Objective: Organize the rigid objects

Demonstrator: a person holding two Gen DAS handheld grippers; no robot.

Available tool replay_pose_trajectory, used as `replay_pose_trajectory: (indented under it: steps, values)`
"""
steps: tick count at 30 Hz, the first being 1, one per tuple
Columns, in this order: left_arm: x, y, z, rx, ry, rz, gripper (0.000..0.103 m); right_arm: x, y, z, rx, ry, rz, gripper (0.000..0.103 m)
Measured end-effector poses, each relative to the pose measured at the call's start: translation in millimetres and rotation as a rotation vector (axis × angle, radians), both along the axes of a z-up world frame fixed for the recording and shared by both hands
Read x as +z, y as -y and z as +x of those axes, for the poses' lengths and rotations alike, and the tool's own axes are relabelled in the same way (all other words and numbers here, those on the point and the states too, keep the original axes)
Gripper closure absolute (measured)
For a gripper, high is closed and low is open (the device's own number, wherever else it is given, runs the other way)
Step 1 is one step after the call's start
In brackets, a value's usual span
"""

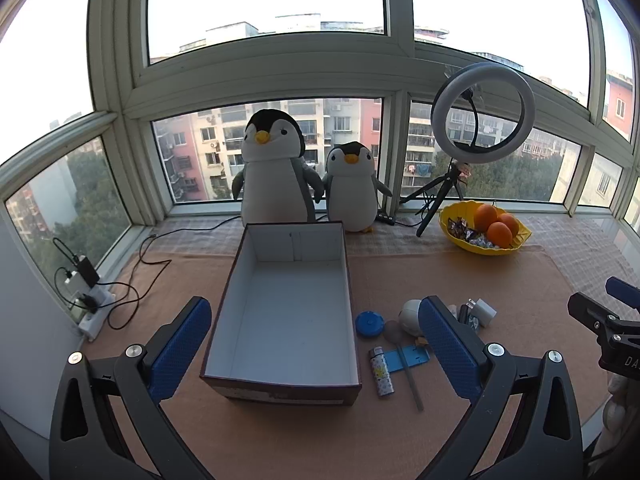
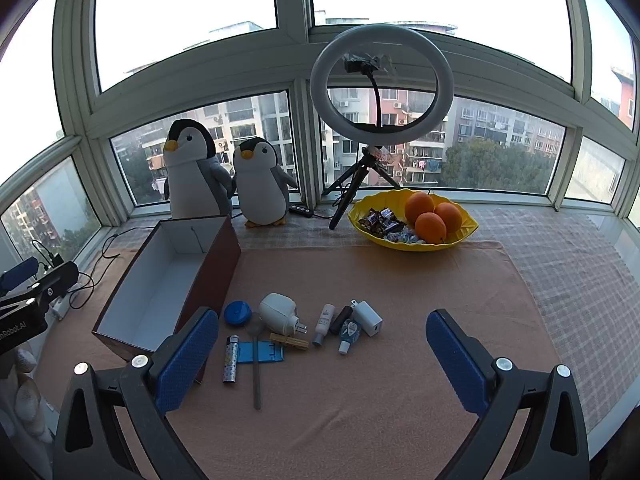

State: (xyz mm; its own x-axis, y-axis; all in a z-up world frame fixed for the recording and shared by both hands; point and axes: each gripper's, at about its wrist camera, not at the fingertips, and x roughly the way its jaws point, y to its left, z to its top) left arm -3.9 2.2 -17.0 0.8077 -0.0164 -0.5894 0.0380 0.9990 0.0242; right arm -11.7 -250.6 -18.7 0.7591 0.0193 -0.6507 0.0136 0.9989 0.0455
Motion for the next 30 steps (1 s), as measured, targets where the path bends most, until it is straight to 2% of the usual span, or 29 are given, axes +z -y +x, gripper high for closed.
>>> replay_pose_trajectory:
  steps: [19,30]
  values:
    - [4,-13,9,0.023,0.017,-0.001,0.000,5,7,7,-0.018,0.007,-0.011,0.000]
    - [-1,-51,30,0.091,-0.005,0.008,0.000,1,25,19,-0.026,0.017,-0.011,0.000]
